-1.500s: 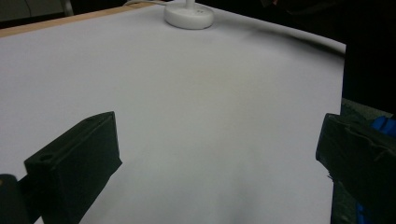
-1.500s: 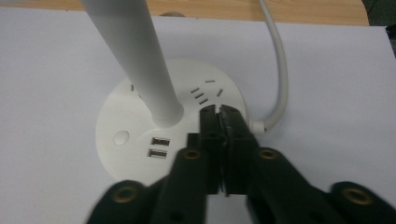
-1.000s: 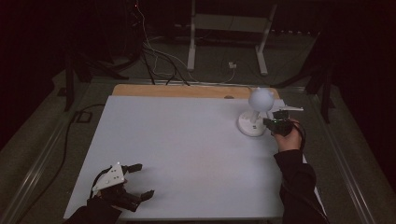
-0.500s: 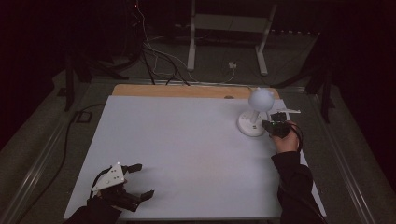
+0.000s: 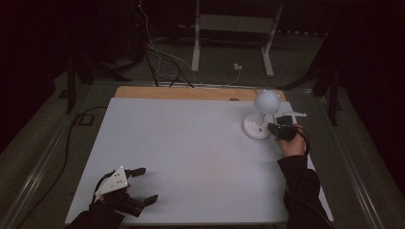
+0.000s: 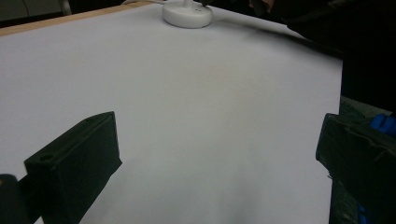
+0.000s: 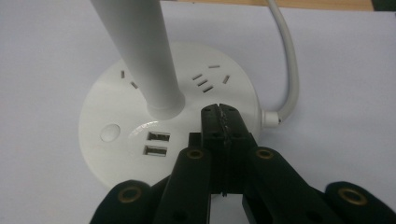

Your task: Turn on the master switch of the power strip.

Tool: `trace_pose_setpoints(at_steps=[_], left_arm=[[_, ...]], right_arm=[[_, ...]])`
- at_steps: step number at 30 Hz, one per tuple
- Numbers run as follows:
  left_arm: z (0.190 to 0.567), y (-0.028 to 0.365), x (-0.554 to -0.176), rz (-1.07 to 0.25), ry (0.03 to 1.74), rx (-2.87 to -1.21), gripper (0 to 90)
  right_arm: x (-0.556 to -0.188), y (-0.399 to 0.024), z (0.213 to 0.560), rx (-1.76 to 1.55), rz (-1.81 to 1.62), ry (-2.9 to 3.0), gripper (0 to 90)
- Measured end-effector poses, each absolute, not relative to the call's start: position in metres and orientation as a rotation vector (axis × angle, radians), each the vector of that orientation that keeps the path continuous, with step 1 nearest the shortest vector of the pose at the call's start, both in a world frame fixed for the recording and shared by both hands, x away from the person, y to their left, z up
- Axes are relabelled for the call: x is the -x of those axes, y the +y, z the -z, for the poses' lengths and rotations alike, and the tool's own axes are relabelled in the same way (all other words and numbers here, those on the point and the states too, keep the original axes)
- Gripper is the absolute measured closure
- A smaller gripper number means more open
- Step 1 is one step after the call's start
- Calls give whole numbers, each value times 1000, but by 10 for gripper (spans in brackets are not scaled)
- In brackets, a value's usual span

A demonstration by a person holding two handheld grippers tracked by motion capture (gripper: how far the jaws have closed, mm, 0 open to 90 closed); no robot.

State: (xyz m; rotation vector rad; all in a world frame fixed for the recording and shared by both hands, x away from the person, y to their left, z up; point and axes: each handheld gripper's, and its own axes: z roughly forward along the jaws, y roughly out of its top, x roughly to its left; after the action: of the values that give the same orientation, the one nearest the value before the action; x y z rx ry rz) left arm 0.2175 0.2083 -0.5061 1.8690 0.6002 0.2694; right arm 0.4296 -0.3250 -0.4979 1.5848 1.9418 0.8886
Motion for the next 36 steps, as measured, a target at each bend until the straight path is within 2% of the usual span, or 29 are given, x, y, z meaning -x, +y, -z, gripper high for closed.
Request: trace_pose_setpoints(at_steps=[36], left_arm=[[506, 208, -217, -263, 595, -1862, 2]], right_arm=[[-427, -322, 501, -1538, -867, 1961, 900]])
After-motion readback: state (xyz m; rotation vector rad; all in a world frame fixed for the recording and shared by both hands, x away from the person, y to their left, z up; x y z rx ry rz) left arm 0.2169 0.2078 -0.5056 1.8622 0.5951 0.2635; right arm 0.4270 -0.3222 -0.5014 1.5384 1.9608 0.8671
